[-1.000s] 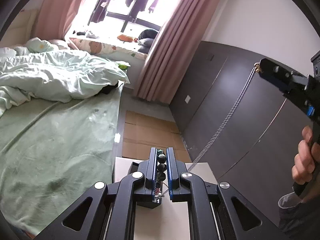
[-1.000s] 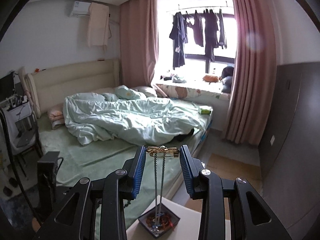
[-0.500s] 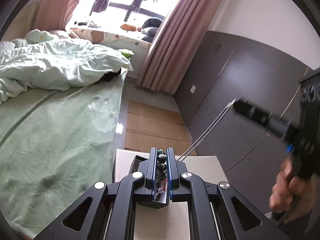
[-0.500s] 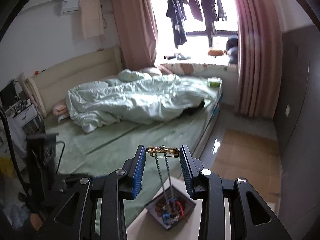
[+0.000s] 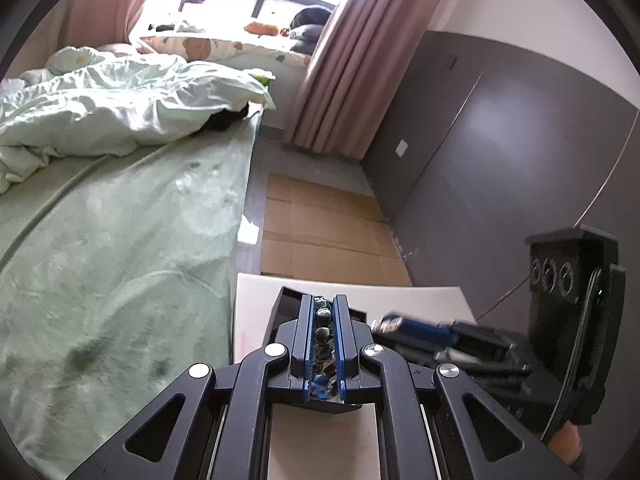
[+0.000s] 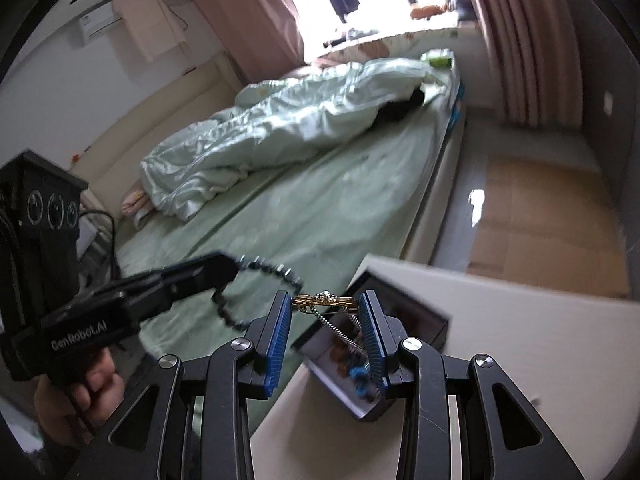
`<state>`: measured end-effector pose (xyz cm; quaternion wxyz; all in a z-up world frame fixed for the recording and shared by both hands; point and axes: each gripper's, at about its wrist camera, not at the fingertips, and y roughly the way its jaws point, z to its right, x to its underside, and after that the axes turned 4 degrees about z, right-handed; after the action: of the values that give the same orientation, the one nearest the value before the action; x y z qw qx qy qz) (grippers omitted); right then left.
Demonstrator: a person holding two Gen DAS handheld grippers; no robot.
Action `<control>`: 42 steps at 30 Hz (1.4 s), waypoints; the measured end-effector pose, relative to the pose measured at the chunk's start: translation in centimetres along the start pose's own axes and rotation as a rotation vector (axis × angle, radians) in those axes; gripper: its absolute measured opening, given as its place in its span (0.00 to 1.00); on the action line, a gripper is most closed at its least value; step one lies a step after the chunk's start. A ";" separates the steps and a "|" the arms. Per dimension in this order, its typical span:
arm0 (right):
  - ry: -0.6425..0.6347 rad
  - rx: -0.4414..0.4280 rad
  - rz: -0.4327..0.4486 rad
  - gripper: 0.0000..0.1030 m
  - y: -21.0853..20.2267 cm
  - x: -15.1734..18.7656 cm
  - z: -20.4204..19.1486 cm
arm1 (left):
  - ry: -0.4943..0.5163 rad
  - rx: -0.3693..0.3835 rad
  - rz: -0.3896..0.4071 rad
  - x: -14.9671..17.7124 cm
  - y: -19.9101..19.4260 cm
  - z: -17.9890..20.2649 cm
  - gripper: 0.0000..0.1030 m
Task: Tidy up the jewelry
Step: 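Lower both necklaces into the box and open both tools, then grasp the small silver ring with the right tool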
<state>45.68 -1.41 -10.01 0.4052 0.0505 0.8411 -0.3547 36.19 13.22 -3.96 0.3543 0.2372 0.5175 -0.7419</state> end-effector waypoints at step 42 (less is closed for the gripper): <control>-0.133 0.325 -0.225 0.30 -2.3 7.6 13.4 | -0.051 -0.066 -0.016 9.0 3.2 1.9 0.73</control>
<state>48.40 -13.24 -19.78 0.4041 -0.0024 0.7447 -0.5312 33.00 8.23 -11.67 0.3688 0.2023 0.5342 -0.7333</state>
